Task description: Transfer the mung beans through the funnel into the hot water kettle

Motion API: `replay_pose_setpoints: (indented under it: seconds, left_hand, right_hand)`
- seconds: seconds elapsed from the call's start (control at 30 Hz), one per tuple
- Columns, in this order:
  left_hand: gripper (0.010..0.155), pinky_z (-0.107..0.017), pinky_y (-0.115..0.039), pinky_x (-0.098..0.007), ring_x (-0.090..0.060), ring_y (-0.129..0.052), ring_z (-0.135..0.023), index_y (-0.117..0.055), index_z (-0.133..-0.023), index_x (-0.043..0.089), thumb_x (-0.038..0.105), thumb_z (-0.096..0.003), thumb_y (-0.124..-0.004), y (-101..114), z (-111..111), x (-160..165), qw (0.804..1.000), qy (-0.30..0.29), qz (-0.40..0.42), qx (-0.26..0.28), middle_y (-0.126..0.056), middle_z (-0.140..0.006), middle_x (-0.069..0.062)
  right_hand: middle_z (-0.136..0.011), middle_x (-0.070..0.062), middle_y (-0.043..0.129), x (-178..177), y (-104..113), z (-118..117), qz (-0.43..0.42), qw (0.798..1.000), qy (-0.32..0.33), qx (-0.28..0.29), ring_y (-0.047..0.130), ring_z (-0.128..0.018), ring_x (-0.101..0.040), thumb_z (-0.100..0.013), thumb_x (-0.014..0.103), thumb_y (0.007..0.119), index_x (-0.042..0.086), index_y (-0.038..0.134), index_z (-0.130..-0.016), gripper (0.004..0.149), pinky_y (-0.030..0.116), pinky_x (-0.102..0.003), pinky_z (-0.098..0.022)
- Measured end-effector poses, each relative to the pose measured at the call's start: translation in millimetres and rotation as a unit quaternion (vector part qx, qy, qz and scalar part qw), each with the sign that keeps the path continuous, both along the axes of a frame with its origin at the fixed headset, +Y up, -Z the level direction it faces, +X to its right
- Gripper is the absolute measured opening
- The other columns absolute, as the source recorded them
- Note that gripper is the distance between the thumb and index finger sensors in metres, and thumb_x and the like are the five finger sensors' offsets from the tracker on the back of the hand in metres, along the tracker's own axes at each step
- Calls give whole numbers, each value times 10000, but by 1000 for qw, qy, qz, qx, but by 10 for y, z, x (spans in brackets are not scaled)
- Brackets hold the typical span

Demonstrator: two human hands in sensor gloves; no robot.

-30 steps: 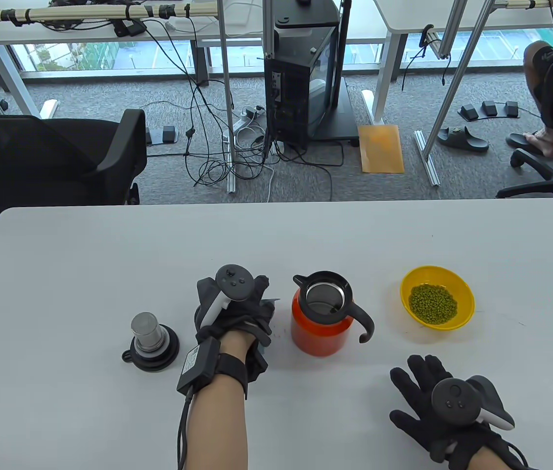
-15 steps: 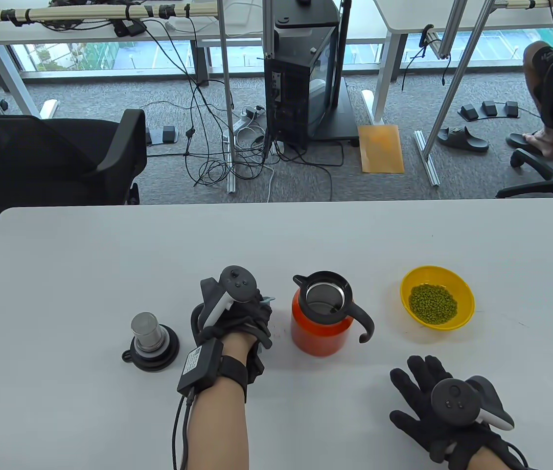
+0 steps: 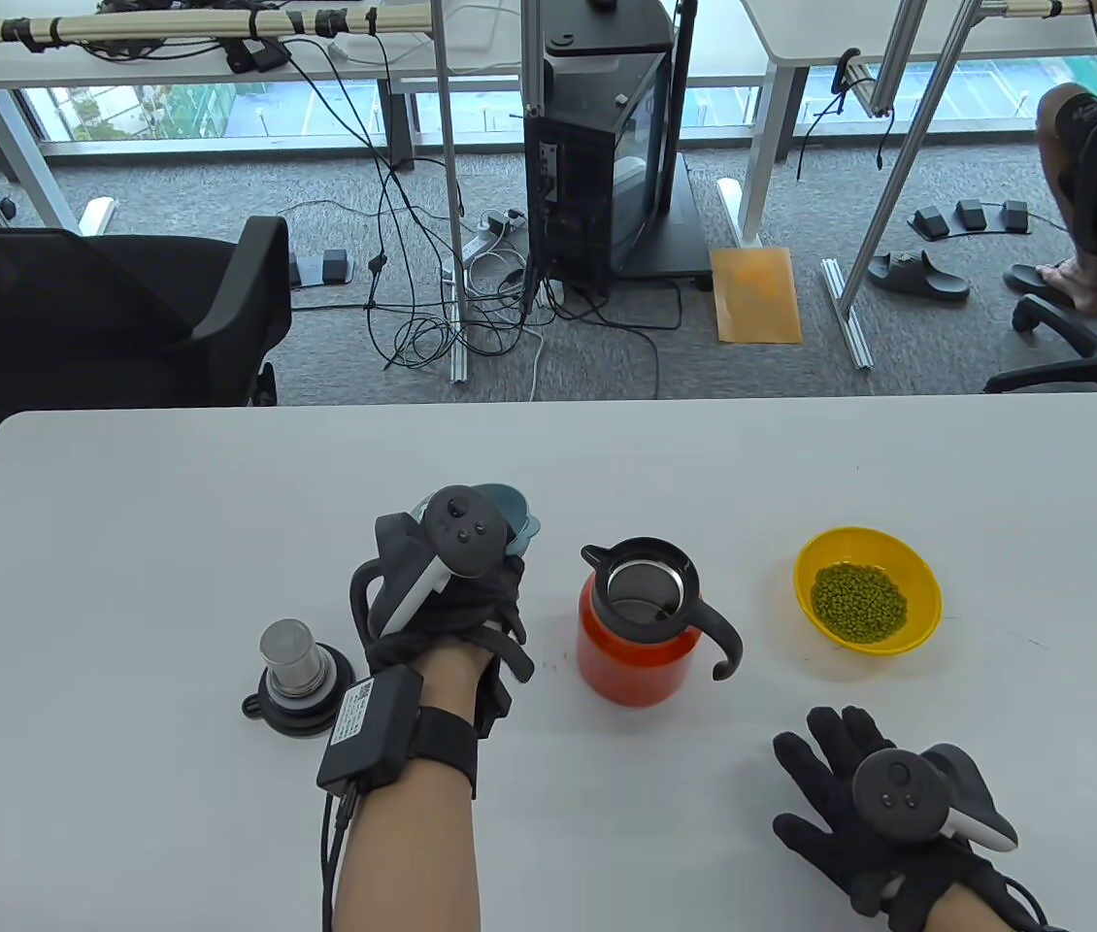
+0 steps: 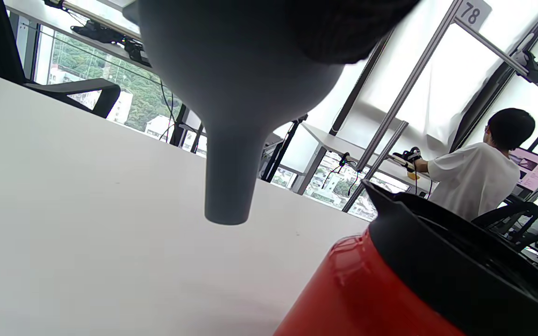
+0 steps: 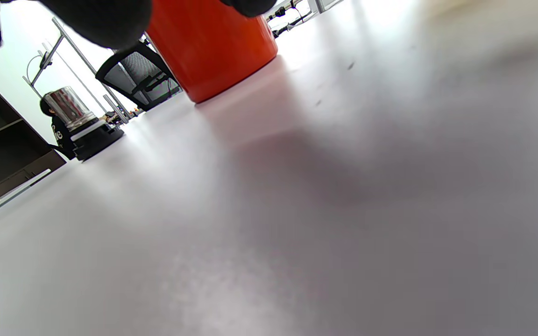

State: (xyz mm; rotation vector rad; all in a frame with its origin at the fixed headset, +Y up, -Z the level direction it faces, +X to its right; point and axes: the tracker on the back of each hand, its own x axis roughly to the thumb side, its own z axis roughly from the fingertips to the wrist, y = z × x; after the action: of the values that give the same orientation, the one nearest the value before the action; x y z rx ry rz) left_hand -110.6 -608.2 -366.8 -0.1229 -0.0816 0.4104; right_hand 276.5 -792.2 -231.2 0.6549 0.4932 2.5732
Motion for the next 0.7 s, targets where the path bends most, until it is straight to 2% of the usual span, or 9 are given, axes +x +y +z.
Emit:
replay_pose_setpoints:
  seconds: [0.17,0.33,0.43,0.7]
  left_hand:
    - [478,-748,-459,-635,-400,-560,-1015,-627,-890,244,352,-446,-765,294,52,200,999,-31,12,37,-634,-1013,-67]
    - [480,-750,-447,-637,-403,-554,-1018,-623,-894,246,343,-446,-766,408,121,449,995,-72,18,62,-627,-1019,-66]
    - [479,-753,-441,-634,-400,-552,-1020,-621,-894,247,342,-448,-765,396,148,576,993,-91,21,67,-626,-1019,-63]
    - [477,-758,-419,-628,-397,-552,-1022,-627,-893,246,339,-447,-769,186,174,894,989,-139,11,58,-631,-1019,-64]
  right_hand:
    - [-1035,-305,-26,1,-1,-1,-3,1000,0,2,-99,-847,-591,-541,567,610,58,248,-1125,855,113,-775,-540]
    - [-1034,-307,-28,-1,-3,0,-3,1000,1,2,-99,-847,-590,-541,567,610,58,247,-1125,855,113,-776,-540]
    - [-1034,-307,-27,-1,-4,3,-2,1000,1,2,-98,-846,-591,-541,567,610,59,247,-1125,855,113,-776,-539]
    - [-1034,-308,-28,2,-2,8,-3,1000,0,2,-99,-846,-591,-541,566,610,58,248,-1125,855,112,-776,-540]
